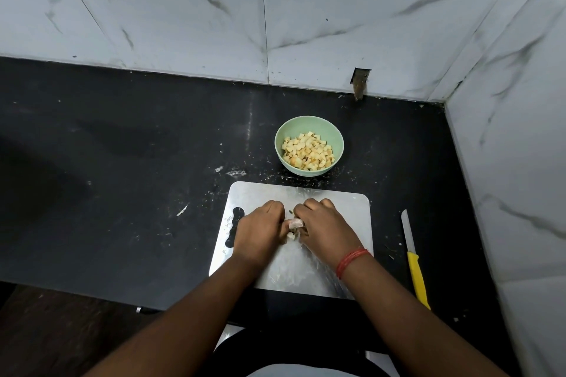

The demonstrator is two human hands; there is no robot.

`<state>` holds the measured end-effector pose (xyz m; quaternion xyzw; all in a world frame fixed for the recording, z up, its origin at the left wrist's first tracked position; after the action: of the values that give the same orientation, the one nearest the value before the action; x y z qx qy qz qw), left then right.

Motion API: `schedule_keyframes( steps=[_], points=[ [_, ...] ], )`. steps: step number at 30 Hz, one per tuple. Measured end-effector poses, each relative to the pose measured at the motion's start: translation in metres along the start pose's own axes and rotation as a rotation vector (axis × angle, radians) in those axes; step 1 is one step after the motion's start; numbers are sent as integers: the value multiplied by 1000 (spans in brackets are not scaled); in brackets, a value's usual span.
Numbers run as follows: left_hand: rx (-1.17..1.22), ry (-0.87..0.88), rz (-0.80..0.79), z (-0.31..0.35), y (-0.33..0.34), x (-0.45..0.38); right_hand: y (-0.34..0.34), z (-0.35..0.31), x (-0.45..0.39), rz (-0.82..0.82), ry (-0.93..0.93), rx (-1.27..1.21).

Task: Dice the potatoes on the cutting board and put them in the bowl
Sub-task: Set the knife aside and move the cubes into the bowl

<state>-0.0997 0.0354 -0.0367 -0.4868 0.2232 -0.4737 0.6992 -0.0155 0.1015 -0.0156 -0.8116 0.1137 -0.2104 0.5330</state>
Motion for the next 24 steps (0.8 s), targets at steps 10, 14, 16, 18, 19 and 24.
schedule_keyframes(
  steps=[10,14,16,18,19,24],
  points=[
    [78,-3,-2,-1,-4,-2,-8,10,-1,16,36,-44],
    [229,-30,50,-7,-8,-1,-17,33,2,35,127,-308],
    [298,-36,88,-9,-11,-1,-17,48,8,42,222,-563],
    [388,-49,117,-10,-14,-2,-11,61,12,34,319,-809],
    [433,-60,127,-10,-15,-2,-7,66,14,23,352,-928],
    [672,-64,196,2,-27,-12,-3,70,16,3,381,-1465]
  ],
)
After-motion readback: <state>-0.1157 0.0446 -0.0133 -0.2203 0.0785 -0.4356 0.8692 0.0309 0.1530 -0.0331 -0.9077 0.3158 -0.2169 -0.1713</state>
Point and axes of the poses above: each hand's wrist, its own x-axis away from the middle knuckle, its own y-axis out of the palm, z = x × y, the point moved 10 cm from there along -x, towards the middle knuckle, and after that the axes turned 8 degrees about -z, right-handed, at the moved point
